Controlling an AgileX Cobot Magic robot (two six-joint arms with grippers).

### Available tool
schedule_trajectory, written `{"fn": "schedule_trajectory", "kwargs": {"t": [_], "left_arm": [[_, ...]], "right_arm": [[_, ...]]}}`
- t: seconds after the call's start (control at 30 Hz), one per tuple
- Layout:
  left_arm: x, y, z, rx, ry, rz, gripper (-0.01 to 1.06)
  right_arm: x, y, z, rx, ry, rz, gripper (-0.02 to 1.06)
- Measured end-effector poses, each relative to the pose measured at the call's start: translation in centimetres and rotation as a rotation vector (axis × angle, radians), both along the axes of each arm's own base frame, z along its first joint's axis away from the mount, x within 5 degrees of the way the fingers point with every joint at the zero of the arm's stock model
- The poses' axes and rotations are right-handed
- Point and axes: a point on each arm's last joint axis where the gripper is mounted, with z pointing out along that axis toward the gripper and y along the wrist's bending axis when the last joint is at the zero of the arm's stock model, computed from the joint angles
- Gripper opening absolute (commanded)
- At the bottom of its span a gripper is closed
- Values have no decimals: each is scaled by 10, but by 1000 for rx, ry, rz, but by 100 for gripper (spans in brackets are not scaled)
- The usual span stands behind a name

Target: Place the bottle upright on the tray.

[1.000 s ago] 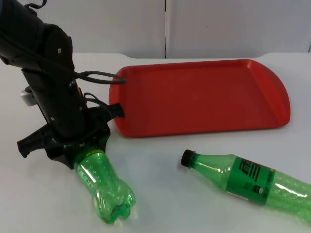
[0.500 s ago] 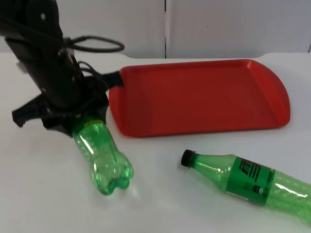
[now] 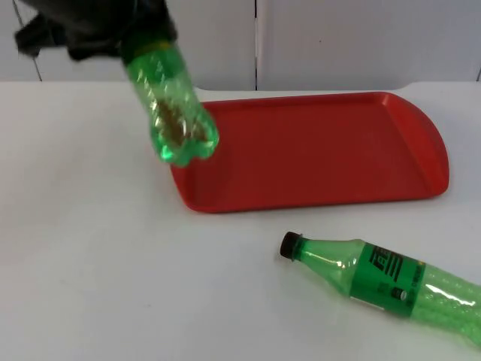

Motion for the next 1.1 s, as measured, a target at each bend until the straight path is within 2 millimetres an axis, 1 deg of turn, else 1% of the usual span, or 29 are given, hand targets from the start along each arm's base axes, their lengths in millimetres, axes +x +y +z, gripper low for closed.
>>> {"fn": "schedule_trajectory", "kwargs": {"t": [0.03,0.1,0.13,0.17,0.33,0.37,0.43,0.5,0.53,0.67,0.7,0.8,0.83,0.87,1.0,1.03,1.1], "left_arm": [[-1,-7,11,2,-92,-45,0],[-1,-14,21,5,-193,-94,0],[-2,-21,28,25,-289,-157,0],[-2,-21,28,25,-289,-157,0],[-4,-38,48,45,-556,-320,0],[-4,-38,48,45,-556,-320,0],[-3,-43,52,55,-660,-377,0],[-3,-47,55,110,-774,-438,0],[-3,-47,55,110,-774,-438,0],[1,-55,49,223,-936,-523,0],[1,-55,49,223,-936,-523,0],[9,-59,36,275,-977,-537,0],[13,-60,27,270,-971,-523,0],[13,-60,27,270,-971,-523,0],[24,-62,7,233,-986,-478,0],[24,-62,7,233,-986,-478,0],[29,-64,-5,205,-998,-456,0]], "right_arm": [[0,0,0,0,0,0,105],[0,0,0,0,0,0,105],[0,0,0,0,0,0,105],[0,0,0,0,0,0,105],[0,0,0,4,0,-2,105],[0,0,0,4,0,-2,105],[0,0,0,4,0,-2,105],[0,0,0,4,0,-2,105],[0,0,0,4,0,-2,105],[0,0,0,4,0,-2,105],[0,0,0,4,0,-2,105],[0,0,0,4,0,-2,105],[0,0,0,4,0,-2,105],[0,0,0,4,0,-2,105],[0,0,0,4,0,-2,105],[0,0,0,4,0,-2,105],[0,0,0,4,0,-2,105]]}}
